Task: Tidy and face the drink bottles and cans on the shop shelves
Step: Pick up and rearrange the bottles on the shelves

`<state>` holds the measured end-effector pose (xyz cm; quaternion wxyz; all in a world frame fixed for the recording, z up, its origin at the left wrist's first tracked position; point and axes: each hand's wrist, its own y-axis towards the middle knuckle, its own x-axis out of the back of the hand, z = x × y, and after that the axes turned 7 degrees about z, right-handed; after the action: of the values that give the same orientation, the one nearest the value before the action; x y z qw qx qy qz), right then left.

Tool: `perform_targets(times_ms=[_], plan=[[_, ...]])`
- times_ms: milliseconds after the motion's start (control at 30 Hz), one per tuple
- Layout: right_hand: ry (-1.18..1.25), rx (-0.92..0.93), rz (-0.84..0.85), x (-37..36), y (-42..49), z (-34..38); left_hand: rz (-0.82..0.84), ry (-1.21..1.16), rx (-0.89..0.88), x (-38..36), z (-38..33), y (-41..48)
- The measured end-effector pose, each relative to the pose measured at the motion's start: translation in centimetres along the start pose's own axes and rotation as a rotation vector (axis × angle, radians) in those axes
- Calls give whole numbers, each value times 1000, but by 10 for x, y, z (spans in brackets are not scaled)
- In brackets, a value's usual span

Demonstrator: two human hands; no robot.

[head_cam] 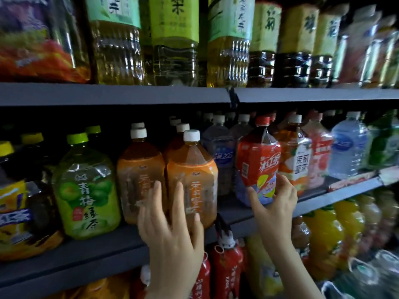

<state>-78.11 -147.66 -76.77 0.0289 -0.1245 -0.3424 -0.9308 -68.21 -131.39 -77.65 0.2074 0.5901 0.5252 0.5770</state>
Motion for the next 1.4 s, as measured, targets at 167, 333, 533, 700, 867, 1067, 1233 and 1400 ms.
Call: perform_targets(times_ms=[167, 333, 533, 700, 867, 1067, 1233, 1400], plan=[[-24, 46, 77, 13, 23, -10, 67, 151, 1, -34, -30, 13], [-7, 80, 60, 37, 46, -30, 21, 237, 96, -57, -41, 16], [21, -27, 93, 64, 78, -67, -60, 133, 31, -66, -97, 28], [36, 68, 141, 79, 106, -66, 10, 11, -50, -84, -135, 46], [25, 241, 211, 81, 143, -40, 73, 38, -5, -95, -146, 59], [-74, 279, 225, 65, 153, -35, 112, -64, 68, -104, -154, 67], [-49, 105, 156, 58, 131, -58, 186, -310, 310, -115, -156, 69], [-38, -43, 168, 56, 129, -55, 231, -377, 412, -131, -149, 64]])
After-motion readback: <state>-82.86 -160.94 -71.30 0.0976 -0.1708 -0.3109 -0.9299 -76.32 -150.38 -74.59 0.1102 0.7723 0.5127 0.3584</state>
